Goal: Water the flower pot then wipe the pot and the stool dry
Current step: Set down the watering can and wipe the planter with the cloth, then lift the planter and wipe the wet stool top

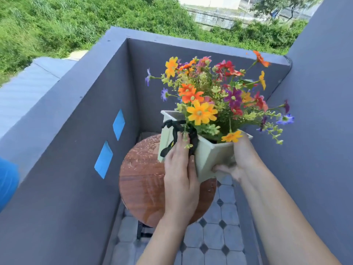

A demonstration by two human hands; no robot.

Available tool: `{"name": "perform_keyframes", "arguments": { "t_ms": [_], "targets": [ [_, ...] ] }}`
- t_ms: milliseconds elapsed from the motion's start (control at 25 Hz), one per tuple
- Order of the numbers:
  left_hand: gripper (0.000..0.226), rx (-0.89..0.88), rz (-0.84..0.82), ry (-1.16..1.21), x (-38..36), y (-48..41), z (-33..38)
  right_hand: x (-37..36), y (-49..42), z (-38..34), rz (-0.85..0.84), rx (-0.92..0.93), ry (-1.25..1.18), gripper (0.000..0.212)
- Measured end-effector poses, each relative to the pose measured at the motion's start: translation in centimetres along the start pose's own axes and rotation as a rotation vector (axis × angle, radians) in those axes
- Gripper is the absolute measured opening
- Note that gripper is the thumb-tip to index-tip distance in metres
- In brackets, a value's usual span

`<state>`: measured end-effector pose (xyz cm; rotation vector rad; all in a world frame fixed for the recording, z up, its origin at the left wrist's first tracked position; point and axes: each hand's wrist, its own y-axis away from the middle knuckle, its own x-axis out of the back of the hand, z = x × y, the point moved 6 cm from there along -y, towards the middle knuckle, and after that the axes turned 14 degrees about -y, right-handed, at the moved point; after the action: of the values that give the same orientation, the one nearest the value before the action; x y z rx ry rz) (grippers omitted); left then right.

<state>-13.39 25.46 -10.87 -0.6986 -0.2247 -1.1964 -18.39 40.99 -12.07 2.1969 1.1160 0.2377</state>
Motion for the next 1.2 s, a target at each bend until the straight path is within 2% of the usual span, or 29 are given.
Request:
{"name": "perform_keyframes", "arguments": {
  "t_ms": [40,120,240,320,440,560,640,720,800,920,1000,1080,1120,1200],
  "targets": [
    [0.043,0.004,-0.002,-0.049,-0.6,-1.1,-0.7,0.2,0.2,-0.6,-0.021,0.0,-0.014,0.035],
    [0.047,0.13,-0.008,-0.101,-1.2,-3.3,-2.3,0.5,0.8,-2.0,-0.034,0.015,-0.05,0.016],
    [0.052,0.287,-0.015,-0.049,-1.8,-3.5,-2.6,0.4,1.5,-4.1,-0.065,0.055,-0.093,0.02],
    [0.049,0.273,-0.054,0.036,-2.2,-1.9,-1.0,0.5,1.7,-5.1,-0.05,0.09,-0.098,0.02],
    [0.044,0.159,-0.125,0.194,-1.6,-0.5,1.3,1.4,1.2,-6.0,0.007,0.109,-0.087,0.016],
    [0.038,0.128,-0.313,0.33,-1.4,-0.4,0.9,2.5,0.2,-6.3,0.02,0.128,-0.103,0.026],
    [0.036,0.313,-0.428,0.369,-1.3,-0.1,-1.4,3.2,-0.5,-6.1,0.032,0.149,-0.113,0.041],
    [0.027,0.43,-0.441,0.304,-0.4,0.0,-3.5,3.7,-0.9,-5.8,0.043,0.154,-0.124,0.06],
    [0.008,0.309,-0.373,0.027,1.3,-1.0,-4.1,4.0,-1.2,-5.5,0.04,0.158,-0.151,0.063],
    [0.018,-0.049,-0.267,-0.519,1.8,-1.2,-3.4,4.1,-1.5,-5.1,0.049,0.155,-0.18,0.055],
    [0.037,-0.199,-0.375,-0.813,-0.5,1.2,-3.9,4.0,-1.3,-5.0,0.059,0.157,-0.162,0.057],
    [0.053,-0.313,-0.542,-0.897,-2.7,4.8,-5.1,3.8,-1.0,-4.9,0.063,0.157,-0.16,0.058],
    [0.047,-0.36,-0.575,-0.864,-3.1,6.1,-5.6,3.8,-1.1,-4.7,0.069,0.151,-0.164,0.057],
    [0.038,-0.365,-0.507,-0.777,-2.3,6.9,-6.3,4.0,-1.5,-4.5,0.078,0.147,-0.18,0.058]
  ]
}}
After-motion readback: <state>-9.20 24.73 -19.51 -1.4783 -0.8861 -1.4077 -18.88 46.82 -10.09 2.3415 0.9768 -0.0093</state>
